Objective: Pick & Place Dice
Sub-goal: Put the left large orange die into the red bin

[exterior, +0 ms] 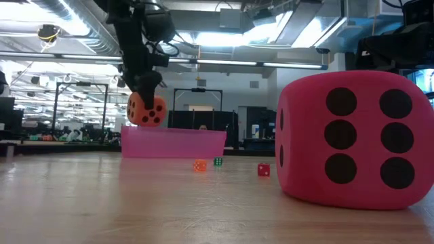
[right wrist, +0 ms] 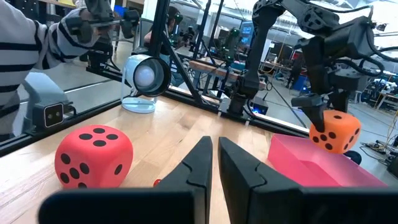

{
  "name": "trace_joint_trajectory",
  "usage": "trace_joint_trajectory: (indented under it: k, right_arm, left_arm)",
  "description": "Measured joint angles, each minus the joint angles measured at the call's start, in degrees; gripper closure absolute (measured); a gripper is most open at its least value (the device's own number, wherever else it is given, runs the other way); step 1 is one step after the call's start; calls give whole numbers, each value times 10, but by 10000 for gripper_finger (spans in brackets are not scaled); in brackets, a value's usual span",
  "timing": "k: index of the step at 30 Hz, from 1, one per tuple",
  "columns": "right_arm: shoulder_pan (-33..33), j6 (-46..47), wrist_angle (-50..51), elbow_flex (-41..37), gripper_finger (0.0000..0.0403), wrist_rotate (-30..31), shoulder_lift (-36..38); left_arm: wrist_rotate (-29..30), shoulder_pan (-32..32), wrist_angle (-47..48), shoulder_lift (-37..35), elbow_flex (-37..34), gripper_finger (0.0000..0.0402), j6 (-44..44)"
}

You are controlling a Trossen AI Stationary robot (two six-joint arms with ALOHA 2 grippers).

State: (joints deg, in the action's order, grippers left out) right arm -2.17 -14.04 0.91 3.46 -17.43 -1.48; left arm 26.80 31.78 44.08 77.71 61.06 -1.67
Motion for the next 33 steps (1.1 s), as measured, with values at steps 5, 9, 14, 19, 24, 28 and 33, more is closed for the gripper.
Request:
trace_joint_trajectory:
  k: [5, 9, 14, 19, 24, 28, 33]
  right_arm:
    - [0, 0, 0, 0, 374, 0, 0]
    - [0, 0, 0, 0, 374, 0, 0]
    - [0, 0, 0, 0, 374, 0, 0]
    - [0, 0, 0, 0, 374, 0, 0]
    - [0, 0, 0, 0, 374, 0, 0]
    - [0, 0, 0, 0, 374, 0, 0]
    - [0, 0, 0, 0, 374, 0, 0]
  left_arm:
    - [-11, 10, -12, 0, 0, 36, 13]
    - [-15, 11, 14, 0, 0, 36, 34]
    - [-59, 10, 24, 0, 0, 36, 53]
    - [-113, 10, 24, 0, 0, 35, 60]
    - [-108, 11, 24, 0, 0, 23, 83]
    - [-112, 19, 24, 0, 0, 7, 84]
    - [-115, 31, 24, 10, 0, 3, 82]
